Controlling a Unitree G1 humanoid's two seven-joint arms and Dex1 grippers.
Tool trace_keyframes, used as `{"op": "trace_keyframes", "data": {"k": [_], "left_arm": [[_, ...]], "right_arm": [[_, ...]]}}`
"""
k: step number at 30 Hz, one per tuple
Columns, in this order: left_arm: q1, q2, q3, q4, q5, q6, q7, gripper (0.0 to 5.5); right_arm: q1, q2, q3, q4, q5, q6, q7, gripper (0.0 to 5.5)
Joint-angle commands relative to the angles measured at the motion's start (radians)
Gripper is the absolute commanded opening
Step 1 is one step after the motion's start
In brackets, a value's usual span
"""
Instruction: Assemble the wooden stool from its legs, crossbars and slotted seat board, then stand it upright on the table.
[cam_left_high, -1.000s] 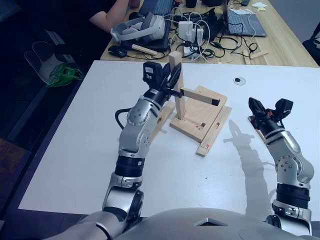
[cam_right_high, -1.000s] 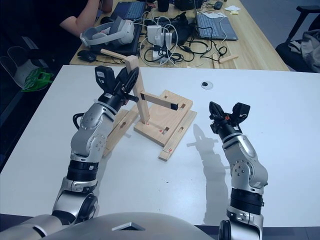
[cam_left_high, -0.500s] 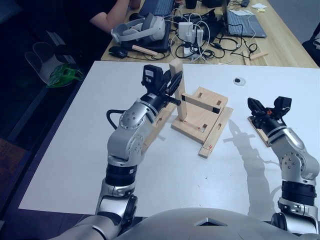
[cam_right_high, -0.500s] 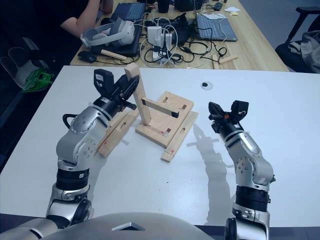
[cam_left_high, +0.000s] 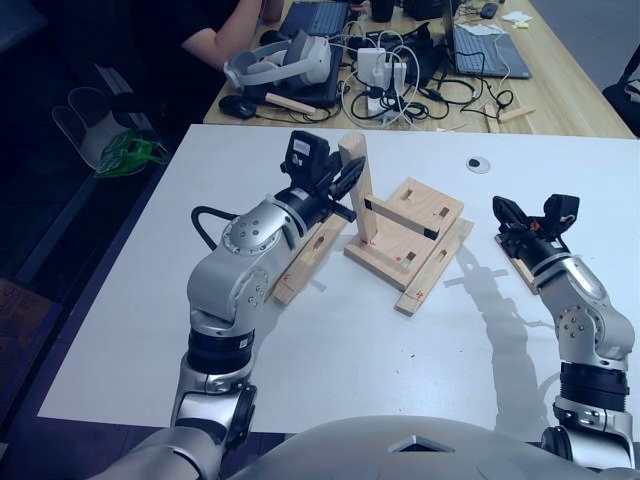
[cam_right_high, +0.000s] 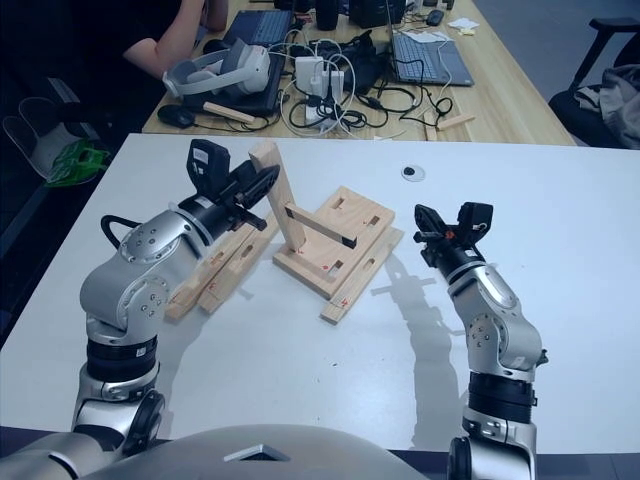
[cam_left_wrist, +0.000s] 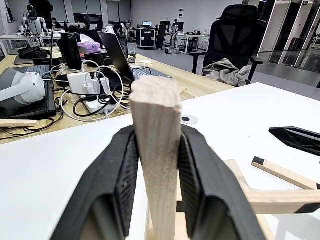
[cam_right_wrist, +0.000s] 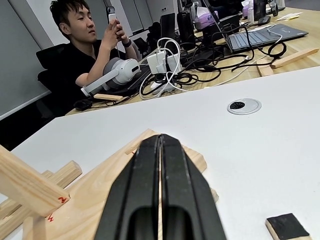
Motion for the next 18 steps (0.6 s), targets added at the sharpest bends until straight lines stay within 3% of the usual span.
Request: {"op": "trace_keyframes", "data": {"k": [1,10,18], "left_arm": [[0.080,-0.001,-0.033,0.047,0.012,0.023,-0.011,1.01],[0.071,-0.062,0.015,0.039,0.042,-0.165,0.016,2.26],[0.021,-0.046,0.030,0.009,0.125,-0.385,-0.003,3.46]], "right_arm": [[0.007,0.006,0.010,0.004,-0.013,-0.008,0.011,0.00],[0.022,0.013,0.010,-0.007,-0.019,-0.006,0.020,0.00],[0.035,0.019,0.011,-0.010,-0.021,-0.010,0.019,0.00]]}}
